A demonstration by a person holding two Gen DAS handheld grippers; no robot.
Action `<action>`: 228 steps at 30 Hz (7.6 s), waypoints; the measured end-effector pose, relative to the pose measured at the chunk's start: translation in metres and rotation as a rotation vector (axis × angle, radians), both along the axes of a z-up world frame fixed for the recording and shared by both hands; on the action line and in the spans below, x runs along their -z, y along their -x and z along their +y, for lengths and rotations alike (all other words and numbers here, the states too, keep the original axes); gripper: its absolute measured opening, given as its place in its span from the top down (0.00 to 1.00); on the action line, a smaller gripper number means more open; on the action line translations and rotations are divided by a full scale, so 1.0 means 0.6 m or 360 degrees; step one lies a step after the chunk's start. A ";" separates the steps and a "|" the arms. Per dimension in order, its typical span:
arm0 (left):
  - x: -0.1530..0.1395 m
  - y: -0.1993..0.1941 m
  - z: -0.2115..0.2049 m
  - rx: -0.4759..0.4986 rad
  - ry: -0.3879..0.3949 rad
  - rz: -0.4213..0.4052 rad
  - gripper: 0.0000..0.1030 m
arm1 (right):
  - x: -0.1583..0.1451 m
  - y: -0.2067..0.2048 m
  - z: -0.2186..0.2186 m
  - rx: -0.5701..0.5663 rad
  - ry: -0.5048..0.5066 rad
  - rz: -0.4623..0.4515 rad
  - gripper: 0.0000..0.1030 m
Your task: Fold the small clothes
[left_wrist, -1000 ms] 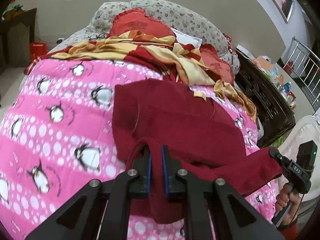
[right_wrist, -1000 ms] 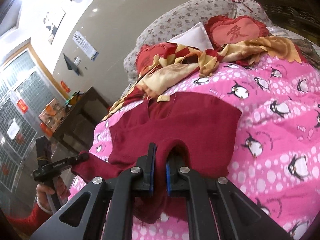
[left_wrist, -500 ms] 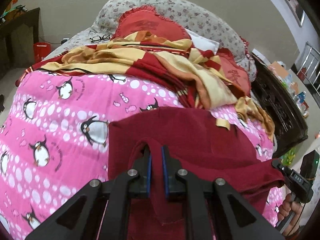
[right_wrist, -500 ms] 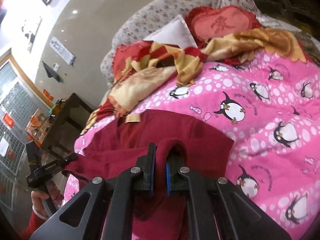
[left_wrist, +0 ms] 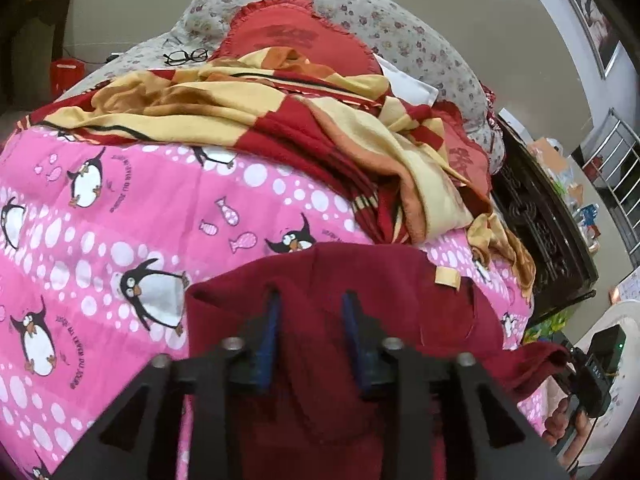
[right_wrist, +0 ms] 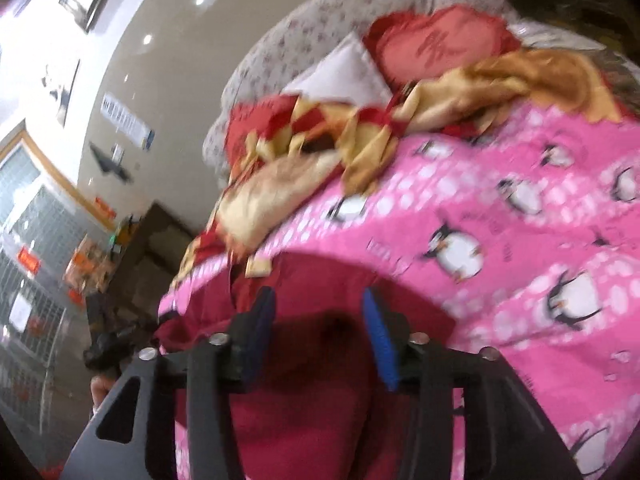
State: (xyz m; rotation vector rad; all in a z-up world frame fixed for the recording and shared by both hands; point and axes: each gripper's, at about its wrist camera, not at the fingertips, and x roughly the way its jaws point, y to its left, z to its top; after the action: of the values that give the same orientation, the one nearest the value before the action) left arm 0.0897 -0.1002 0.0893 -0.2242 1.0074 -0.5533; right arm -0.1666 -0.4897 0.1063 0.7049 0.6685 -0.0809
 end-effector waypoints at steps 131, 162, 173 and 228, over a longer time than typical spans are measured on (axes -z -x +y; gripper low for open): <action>0.086 0.246 0.089 0.0583 -0.0356 -0.0005 0.91 | 0.041 0.109 0.198 -0.0345 0.0367 0.0362 0.61; 0.065 0.022 0.004 0.0024 -0.0388 -0.0070 0.44 | 0.042 -0.149 0.150 -0.0198 0.0724 0.0430 0.60; 0.065 0.025 0.008 0.0008 -0.0403 -0.0089 0.40 | 0.039 -0.158 0.120 -0.0064 0.0616 0.0399 0.50; 0.082 0.122 0.147 -0.0160 -0.0289 0.0084 0.32 | 0.084 -0.381 0.506 -0.0868 0.0470 0.0380 0.54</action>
State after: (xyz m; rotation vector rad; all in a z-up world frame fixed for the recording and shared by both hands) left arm 0.0167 -0.0122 0.0402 -0.1277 1.0851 -0.3637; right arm 0.0621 -0.1861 0.0559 0.2131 1.0339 0.2384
